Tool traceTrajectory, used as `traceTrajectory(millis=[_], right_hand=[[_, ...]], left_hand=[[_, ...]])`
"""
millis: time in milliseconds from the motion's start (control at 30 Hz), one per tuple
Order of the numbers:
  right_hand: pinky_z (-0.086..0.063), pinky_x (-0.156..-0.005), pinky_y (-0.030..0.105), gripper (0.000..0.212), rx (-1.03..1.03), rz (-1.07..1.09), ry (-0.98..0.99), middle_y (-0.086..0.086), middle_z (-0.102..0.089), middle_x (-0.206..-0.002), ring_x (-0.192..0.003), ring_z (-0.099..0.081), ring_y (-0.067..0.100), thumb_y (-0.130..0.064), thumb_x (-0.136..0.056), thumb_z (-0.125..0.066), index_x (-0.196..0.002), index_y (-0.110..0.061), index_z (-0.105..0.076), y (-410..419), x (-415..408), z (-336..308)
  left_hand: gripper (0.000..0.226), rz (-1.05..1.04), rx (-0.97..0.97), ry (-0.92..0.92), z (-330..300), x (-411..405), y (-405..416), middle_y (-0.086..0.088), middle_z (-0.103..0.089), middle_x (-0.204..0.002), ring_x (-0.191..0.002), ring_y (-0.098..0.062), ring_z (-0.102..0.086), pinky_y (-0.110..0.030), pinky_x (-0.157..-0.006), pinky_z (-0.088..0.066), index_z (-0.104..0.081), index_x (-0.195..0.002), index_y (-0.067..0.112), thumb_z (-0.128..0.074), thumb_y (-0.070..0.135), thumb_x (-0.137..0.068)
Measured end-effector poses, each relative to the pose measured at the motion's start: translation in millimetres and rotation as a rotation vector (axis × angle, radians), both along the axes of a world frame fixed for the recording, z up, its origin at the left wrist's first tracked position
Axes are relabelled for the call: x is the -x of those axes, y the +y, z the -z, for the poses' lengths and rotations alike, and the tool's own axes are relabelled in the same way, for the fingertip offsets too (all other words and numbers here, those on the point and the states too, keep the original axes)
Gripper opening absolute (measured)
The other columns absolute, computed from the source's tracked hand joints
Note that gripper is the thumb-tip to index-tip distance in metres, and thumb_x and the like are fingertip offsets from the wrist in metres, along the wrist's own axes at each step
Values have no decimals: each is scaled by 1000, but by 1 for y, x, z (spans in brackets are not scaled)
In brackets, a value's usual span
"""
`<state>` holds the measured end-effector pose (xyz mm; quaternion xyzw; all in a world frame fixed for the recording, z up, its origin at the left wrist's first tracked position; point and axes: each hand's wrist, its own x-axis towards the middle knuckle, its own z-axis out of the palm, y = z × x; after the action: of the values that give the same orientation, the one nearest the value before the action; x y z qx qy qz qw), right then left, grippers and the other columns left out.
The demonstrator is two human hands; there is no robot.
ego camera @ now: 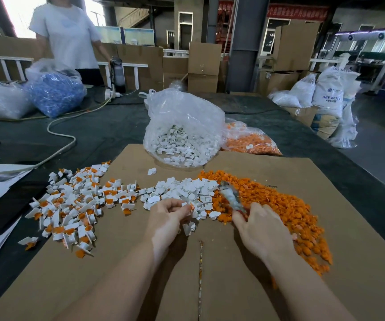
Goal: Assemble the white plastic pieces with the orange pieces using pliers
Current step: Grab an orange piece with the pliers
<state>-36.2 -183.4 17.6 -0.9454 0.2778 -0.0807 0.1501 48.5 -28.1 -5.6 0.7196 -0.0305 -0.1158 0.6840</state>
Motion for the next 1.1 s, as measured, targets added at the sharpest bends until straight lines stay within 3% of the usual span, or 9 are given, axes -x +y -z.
traceTrajectory(millis=[100, 200, 333, 433, 700, 767, 833, 933, 1100], right_hand=[[-34, -60, 29, 38, -299, -146, 34, 2, -52, -84, -75, -49, 17, -48, -95, -39, -88, -13, -54, 9, -6, -13], [-24, -49, 28, 39, -523, -224, 38, -2, -38, -58, -49, -36, 13, -44, -93, -45, -66, -15, -45, 19, -5, -20], [-23, -50, 27, 39, -703, -256, 70, -6, -35, -49, -44, -32, 13, -38, -91, -47, -60, -17, -38, 26, -5, -24], [-36, -60, 30, 31, -824, -262, 91, 4, -55, -59, -57, -51, 20, -36, -89, -46, -68, -14, -51, 30, -5, -25], [-40, -55, 31, 28, -902, -295, 126, 7, -54, -67, -60, -50, 21, -33, -93, -41, -80, -11, -51, 37, -5, -25], [-41, -58, 32, 34, -814, -311, 113, 7, -56, -66, -60, -51, 21, -40, -95, -41, -79, -12, -50, 38, -5, -23], [-38, -59, 31, 40, -688, -321, 90, 6, -55, -66, -58, -51, 19, -48, -95, -41, -75, -14, -50, 39, -7, -22], [-32, -52, 26, 41, -560, -313, 38, -1, -47, -61, -52, -43, 13, -50, -94, -42, -67, -19, -45, 41, -8, -20], [-30, -51, 27, 41, -542, -279, -32, -7, -41, -52, -49, -38, 12, -50, -92, -46, -61, -23, -42, 41, -6, -9]], left_hand=[[10, -17, 93, 61, -7, -5, -4, -14, -68, -78, -72, -23, -64, -31, -67, -49, -65, -90, 3, -66, 11, -84], [6, -24, 90, 46, -11, -8, -4, -5, -66, -68, -59, -16, -59, -30, -63, -49, -66, -84, 4, -66, 10, -85], [9, -63, 74, 70, -14, -13, -1, -10, -65, -70, -63, -20, -59, -41, -72, -55, -65, -79, 4, -65, 10, -86], [10, -84, 70, 84, -13, -16, 1, -15, -65, -78, -73, -25, -59, -48, -80, -55, -64, -77, 5, -65, 10, -85], [8, -163, 139, 164, -10, -19, 0, -22, -68, -83, -76, -30, -63, -50, -80, -55, -61, -78, 5, -64, 5, -85], [10, -171, 159, 174, -8, -20, -1, -22, -69, -82, -76, -32, -66, -48, -77, -56, -61, -76, 5, -64, 4, -85], [10, -168, 189, 199, -6, -21, -2, -22, -69, -79, -80, -37, -68, -54, -77, -55, -61, -74, 4, -65, 4, -84], [11, -178, 225, 229, -4, -21, -5, -17, -69, -69, -73, -35, -68, -59, -73, -54, -61, -71, 4, -65, 3, -82], [26, -178, 307, 235, 7, -19, -7, -12, -67, -61, -69, -33, -67, -52, -76, -56, -67, -57, 13, -63, 2, -80]])
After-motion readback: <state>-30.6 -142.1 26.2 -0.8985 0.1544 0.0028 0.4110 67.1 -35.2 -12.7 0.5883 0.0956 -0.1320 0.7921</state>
